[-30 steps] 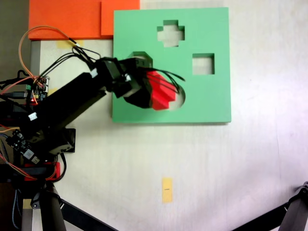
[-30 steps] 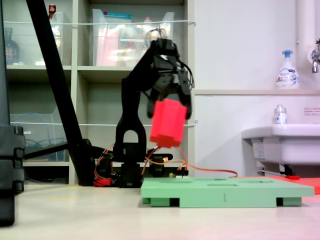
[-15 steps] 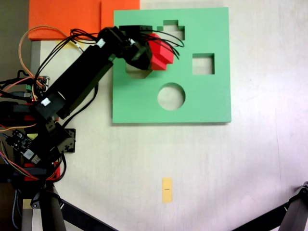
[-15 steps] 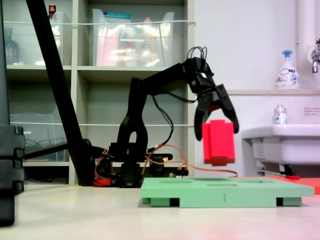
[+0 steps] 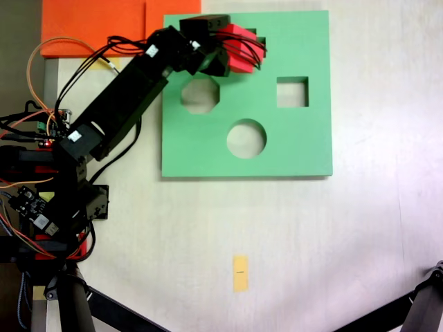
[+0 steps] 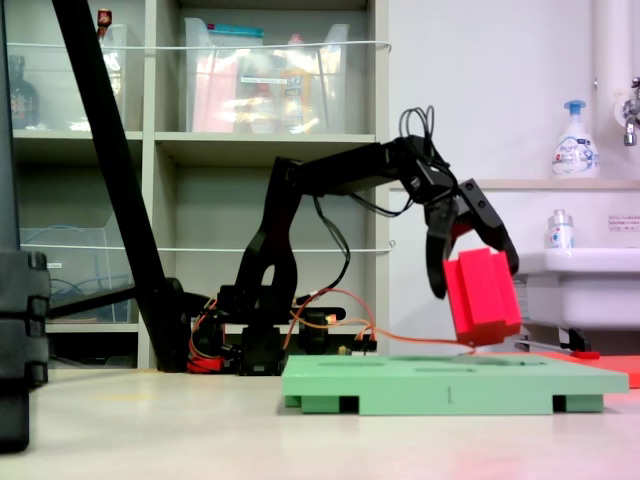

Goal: Put the cross columnar block into the corresponding hole

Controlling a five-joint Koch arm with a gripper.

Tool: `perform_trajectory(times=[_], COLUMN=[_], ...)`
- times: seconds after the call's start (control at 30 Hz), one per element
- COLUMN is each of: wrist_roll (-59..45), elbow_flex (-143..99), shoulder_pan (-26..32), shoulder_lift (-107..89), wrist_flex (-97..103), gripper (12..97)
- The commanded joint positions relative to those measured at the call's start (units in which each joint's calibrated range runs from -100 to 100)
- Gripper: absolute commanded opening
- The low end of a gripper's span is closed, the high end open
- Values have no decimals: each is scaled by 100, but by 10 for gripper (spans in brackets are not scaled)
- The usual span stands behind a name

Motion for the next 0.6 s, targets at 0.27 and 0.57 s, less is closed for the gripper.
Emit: perform_trajectory(times=[0.27,0.57], wrist_roll=[20,-210], elbow_flex=[483,632], shoulder_pan=[117,132], shoulder_lift=[63,426], wrist_flex=[535,554], gripper=[432,432])
